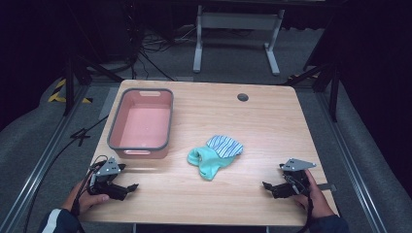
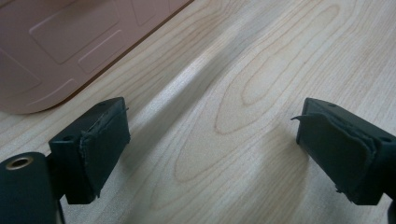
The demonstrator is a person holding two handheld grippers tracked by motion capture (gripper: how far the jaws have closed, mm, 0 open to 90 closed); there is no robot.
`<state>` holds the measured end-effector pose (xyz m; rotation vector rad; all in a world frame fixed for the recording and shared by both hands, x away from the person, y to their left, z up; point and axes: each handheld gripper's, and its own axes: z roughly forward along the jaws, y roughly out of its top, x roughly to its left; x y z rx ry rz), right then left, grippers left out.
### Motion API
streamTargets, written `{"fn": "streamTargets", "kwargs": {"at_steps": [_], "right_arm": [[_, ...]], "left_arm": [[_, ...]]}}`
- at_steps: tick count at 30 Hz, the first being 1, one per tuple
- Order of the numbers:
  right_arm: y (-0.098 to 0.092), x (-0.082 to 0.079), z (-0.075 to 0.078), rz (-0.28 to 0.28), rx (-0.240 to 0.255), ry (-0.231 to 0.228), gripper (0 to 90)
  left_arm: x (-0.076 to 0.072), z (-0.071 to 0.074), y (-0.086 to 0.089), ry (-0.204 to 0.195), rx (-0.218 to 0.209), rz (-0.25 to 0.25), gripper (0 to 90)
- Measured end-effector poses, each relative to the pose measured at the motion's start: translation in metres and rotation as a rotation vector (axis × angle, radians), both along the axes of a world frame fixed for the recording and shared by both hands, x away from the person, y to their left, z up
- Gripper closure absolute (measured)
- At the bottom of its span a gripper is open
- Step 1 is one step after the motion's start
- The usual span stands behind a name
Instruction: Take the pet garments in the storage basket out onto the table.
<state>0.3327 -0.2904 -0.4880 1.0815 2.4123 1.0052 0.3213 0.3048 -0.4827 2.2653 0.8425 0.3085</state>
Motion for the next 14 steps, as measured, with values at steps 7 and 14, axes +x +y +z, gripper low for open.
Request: {"fn": "streamTargets", "kwargs": {"at_steps": [7, 14], "right_arm": [[0.0000, 0.0000, -0.0001, 0.000, 0.000, -0.001, 0.6], [0.0000, 0.0000, 0.0000, 0.000, 0.000, -0.001, 0.6]], "left_arm": [[0.0008, -0.0002, -0.0008, 0.000, 0.003, 0.002, 8.2], [0.0011, -0.0003, -0.0015, -0.001, 0.004, 0.005, 7.6]]}}
